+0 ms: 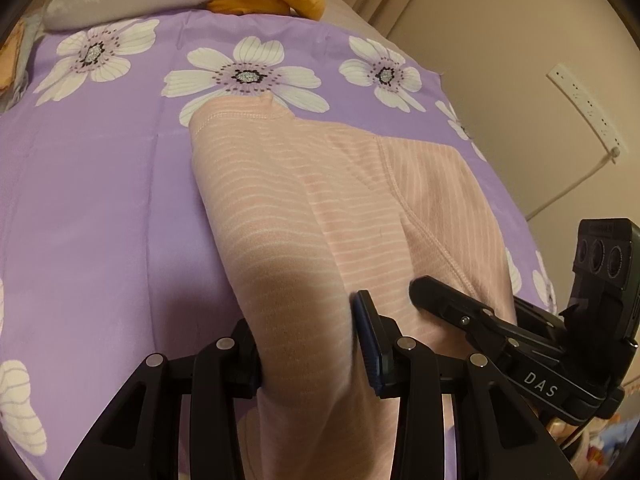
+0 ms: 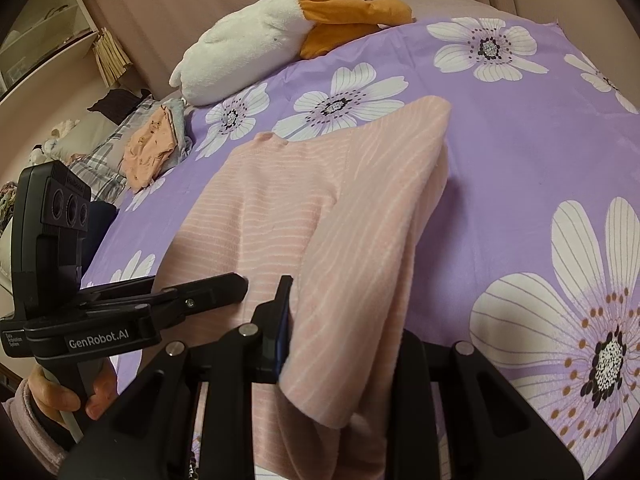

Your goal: Fold small clothes

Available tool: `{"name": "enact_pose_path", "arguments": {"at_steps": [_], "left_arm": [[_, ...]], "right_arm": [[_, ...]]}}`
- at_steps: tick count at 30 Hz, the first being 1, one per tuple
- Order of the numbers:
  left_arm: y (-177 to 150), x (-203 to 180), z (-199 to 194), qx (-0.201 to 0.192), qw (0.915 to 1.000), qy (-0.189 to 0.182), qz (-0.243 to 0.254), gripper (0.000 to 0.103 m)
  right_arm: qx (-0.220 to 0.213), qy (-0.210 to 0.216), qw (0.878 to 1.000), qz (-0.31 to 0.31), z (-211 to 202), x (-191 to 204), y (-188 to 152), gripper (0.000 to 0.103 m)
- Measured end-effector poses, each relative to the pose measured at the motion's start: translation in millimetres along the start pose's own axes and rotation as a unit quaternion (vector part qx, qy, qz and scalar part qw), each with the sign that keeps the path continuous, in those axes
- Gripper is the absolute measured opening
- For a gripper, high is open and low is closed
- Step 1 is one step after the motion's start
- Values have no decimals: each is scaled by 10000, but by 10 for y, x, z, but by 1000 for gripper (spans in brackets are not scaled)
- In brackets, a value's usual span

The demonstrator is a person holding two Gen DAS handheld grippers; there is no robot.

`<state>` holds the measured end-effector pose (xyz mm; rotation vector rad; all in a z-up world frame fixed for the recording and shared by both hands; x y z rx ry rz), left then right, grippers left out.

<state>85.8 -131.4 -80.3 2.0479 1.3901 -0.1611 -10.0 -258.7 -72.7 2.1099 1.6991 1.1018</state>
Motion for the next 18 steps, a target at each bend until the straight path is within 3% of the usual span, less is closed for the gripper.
{"name": "enact_pose_path", "arguments": {"at_steps": [18], "left_arm": [[-100, 77, -190, -43, 10000, -15, -81, 38]], "right_arm": [[24, 0, 9999, -135, -78, 215, -62, 26]]}}
Point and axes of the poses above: each gripper's, at about its wrist camera, not at the fingertips, and z roughly the way its jaws point, x to its left, y to its top, the point moved 1 cm from there along z, roughly the way its jaws point, and after that the axes turned 5 degrees about -z, right-handed, at the moved point
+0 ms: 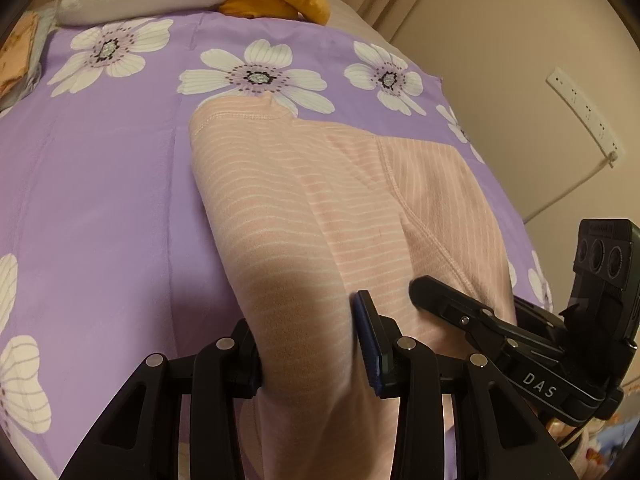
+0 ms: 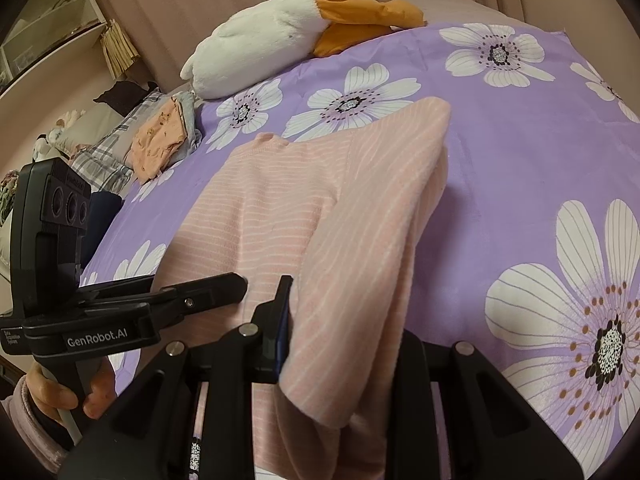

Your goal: Fold small clothes

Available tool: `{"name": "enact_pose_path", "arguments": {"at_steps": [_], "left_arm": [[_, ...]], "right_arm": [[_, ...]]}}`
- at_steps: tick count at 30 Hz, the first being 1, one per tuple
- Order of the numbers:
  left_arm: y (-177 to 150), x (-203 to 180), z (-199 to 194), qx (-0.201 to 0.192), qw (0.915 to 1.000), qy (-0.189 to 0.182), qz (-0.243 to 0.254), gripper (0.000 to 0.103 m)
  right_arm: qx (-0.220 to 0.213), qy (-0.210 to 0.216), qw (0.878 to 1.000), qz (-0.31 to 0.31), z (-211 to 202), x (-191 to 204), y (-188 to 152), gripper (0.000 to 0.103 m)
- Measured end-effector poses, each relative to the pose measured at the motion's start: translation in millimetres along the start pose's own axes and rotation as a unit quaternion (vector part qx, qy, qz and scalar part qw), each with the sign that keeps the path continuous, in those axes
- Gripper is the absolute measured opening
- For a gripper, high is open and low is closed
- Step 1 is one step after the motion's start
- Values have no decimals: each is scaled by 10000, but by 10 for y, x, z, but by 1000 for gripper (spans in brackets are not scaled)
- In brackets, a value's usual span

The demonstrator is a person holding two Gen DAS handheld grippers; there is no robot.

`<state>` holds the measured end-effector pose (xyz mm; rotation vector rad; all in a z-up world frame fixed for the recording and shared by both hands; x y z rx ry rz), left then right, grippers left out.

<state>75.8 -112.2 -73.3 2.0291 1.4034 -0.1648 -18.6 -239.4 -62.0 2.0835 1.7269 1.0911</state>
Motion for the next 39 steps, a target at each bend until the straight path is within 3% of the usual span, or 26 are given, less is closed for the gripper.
{"name": "enact_pose_path", "arguments": {"at_steps": [39], "left_arm": [[-186, 312, -471, -365, 9988, 52, -314, 38]], "right_arm": [[53, 128, 9986, -503, -19, 554, 21, 26]]}}
Point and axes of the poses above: each gripper's, at about its wrist camera, not at the fingertips, and z roughly the way its jaws point, x to its left, y to its top, the point moved 1 cm from there along z, roughly the way its jaws point, and after that the axes turned 5 degrees about -z, right-handed, at the moved point
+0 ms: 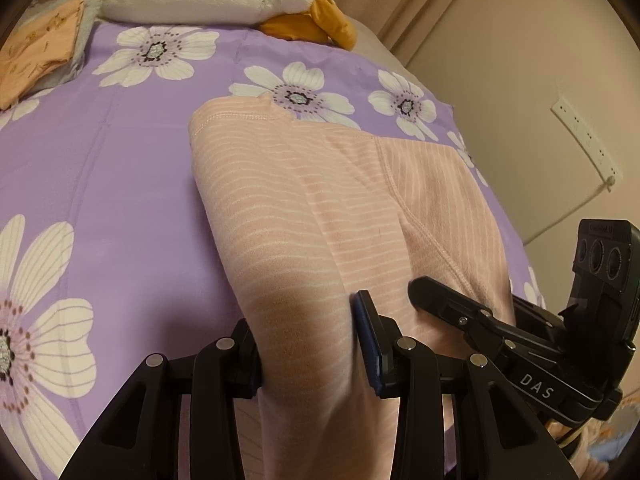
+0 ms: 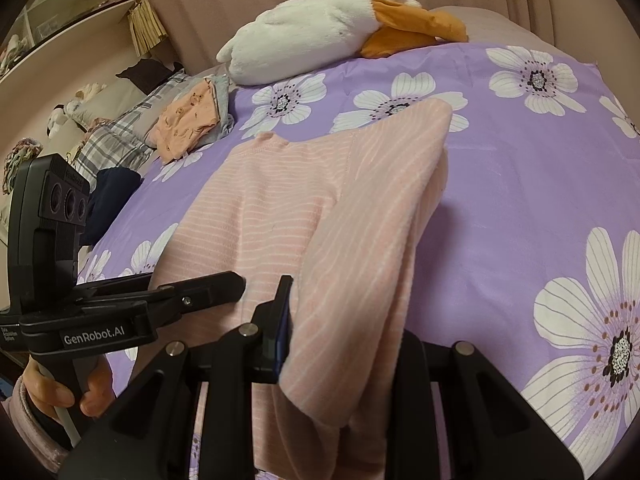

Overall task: Fold small clothes
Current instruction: 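Hold the folded end with both closed tools, keeping it in place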

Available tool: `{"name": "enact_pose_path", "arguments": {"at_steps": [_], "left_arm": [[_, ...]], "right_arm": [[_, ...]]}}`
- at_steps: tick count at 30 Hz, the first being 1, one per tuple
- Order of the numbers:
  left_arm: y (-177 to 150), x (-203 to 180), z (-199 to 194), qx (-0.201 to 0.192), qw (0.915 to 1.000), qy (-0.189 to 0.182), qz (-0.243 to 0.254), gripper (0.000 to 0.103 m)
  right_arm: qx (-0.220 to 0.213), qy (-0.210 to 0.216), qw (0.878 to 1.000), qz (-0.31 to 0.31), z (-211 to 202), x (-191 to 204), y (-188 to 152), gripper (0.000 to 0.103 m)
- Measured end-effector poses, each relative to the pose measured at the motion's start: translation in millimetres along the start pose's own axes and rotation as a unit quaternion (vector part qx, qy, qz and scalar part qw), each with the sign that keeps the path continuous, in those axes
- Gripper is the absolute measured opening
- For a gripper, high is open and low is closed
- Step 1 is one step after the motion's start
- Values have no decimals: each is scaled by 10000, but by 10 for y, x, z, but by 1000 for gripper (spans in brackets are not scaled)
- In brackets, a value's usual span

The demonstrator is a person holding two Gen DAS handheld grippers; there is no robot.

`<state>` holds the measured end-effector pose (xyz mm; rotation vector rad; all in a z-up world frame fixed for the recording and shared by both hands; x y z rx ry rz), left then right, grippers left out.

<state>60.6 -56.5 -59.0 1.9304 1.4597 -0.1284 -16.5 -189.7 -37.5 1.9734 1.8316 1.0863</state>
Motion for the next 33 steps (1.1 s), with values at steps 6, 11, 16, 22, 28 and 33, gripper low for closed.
{"name": "enact_pose_path", "arguments": {"at_steps": [6, 11, 16, 22, 28, 33], "left_arm": [[-13, 52, -63, -79, 10000, 17, -24, 38], [-29, 103, -109, -126, 9999, 18, -60, 38], [-23, 138, -137, -162, 9998, 16, -92, 38], [-15, 190, -169, -201, 9997, 44, -133, 38], [-8, 257, -190, -237, 9995, 77, -213, 38], [26, 309, -179, -253, 9993, 82, -270, 38]], "right_arm": [[15, 15, 10000, -53, 21, 68, 20, 26], [34, 13, 9999, -134, 39, 129, 44, 26], [51, 21, 9998, -185, 59, 184, 77, 26], [73, 51, 9998, -197, 117, 251, 120, 26], [122, 75, 9996, -234, 192, 298, 163, 26], [148, 82, 9995, -268, 242, 330, 188, 26]]}}
Point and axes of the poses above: each gripper's, at about its wrist camera, not at the fingertips, and z roughly the way its jaws point, x to its left, y to its top, the point moved 1 cm from there along z, roughly the way its jaws point, and after that the axes turned 5 degrees about -z, right-handed, at the moved point
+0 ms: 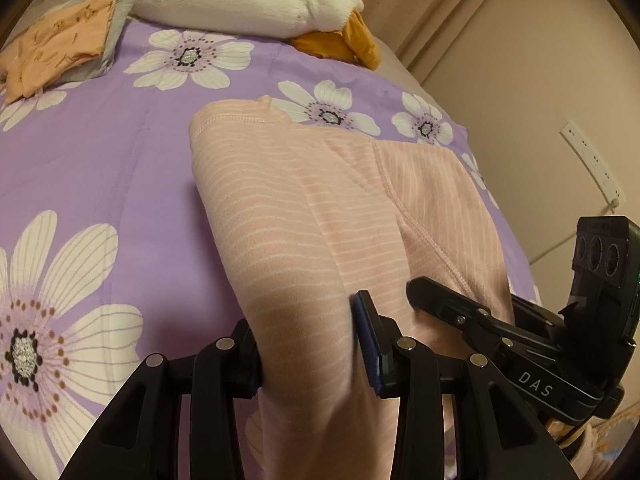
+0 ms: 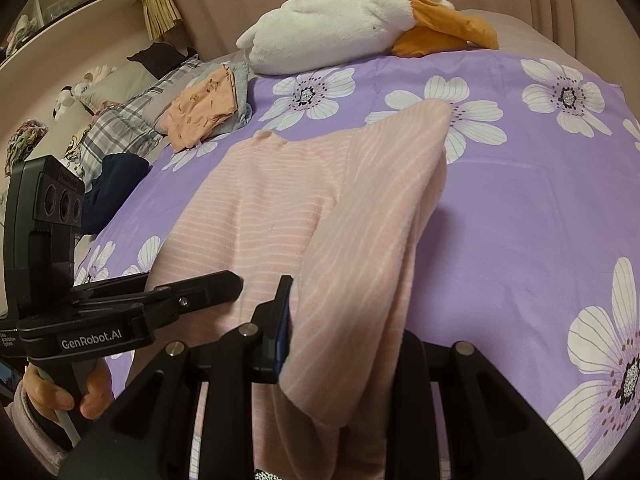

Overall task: Fold small clothes
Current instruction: 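Hold the folded end with both closed tools, keeping it in place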

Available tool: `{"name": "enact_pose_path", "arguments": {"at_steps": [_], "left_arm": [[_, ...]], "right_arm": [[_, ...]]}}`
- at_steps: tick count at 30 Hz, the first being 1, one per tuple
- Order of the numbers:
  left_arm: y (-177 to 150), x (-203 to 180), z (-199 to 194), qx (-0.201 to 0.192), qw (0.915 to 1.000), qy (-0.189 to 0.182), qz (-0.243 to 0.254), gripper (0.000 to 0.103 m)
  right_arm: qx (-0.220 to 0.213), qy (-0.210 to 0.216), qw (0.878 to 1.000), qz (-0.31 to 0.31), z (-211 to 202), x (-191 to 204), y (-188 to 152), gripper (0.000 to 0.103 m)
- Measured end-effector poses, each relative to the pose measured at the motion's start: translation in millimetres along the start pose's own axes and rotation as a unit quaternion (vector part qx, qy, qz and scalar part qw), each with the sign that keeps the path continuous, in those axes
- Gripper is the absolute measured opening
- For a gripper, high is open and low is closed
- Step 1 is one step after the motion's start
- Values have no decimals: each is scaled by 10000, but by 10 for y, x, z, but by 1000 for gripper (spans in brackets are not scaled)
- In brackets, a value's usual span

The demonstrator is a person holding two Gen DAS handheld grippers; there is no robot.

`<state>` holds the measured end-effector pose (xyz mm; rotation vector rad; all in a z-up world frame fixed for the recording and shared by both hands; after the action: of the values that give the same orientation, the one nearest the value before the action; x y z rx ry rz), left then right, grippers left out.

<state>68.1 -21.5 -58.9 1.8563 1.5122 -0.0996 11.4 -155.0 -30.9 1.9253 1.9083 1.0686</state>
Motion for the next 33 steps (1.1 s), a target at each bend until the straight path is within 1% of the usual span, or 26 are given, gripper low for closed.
{"name": "enact_pose_path", "arguments": {"at_steps": [13, 33], "left_arm": [[63, 66, 77, 37, 10000, 43, -43, 38], [169, 146, 303, 181, 9997, 71, -118, 38]], "right_arm": [[60, -12, 10000, 11, 127, -23, 45, 26], [164, -71, 9998, 98, 341, -112, 82, 26]]}}
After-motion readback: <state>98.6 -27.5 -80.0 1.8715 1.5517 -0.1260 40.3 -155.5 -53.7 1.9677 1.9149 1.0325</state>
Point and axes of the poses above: each gripper's, at about its wrist camera, not at the fingertips, and z roughly the way its jaws point, x to its left, y to its top, the point moved 1 cm from there along z, roughly the way its jaws point, and after that the axes turned 5 degrees about -z, right-handed, at the moved point
